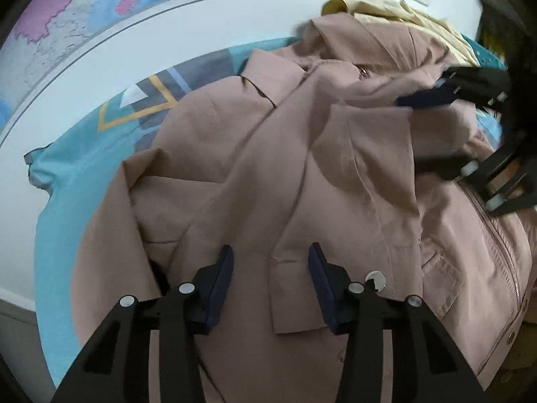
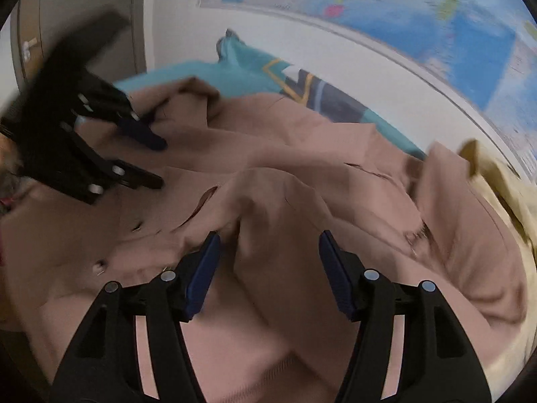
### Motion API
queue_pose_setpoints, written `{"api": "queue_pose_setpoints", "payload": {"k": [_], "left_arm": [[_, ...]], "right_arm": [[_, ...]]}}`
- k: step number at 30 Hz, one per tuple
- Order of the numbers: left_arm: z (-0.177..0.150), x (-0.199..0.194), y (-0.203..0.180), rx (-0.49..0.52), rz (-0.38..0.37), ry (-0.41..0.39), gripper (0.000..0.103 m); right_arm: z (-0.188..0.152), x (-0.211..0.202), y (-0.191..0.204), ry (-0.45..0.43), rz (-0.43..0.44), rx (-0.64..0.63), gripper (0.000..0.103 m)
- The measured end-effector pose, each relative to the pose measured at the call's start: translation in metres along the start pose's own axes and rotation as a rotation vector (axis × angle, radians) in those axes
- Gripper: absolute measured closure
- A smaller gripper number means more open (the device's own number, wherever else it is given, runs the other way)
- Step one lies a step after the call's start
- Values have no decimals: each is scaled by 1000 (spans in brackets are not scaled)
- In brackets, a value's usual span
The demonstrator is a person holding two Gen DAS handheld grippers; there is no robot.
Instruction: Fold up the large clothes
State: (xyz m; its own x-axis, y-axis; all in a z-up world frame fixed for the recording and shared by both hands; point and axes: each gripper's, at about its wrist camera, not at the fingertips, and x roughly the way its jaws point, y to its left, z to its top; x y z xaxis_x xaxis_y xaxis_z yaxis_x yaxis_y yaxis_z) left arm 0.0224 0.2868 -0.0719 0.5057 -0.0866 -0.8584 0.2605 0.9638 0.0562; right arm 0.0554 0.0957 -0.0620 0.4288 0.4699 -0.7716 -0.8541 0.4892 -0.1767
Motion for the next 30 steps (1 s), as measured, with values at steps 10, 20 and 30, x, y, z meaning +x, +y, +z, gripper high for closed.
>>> {"api": "queue_pose_setpoints", "payload": {"k": [10,20,30], "left_arm": [[-19,-33,-11,2,-156,-73,22],[-5,12,-28,-3,-257,17,39],[33,-44,-11,7,-73,-192,99]], "right_arm": [[-53,-45,12,141,160,-16,101],[-77,-49,19,118,185,60,93],[-69,-49,10,1,213,215,92]]}}
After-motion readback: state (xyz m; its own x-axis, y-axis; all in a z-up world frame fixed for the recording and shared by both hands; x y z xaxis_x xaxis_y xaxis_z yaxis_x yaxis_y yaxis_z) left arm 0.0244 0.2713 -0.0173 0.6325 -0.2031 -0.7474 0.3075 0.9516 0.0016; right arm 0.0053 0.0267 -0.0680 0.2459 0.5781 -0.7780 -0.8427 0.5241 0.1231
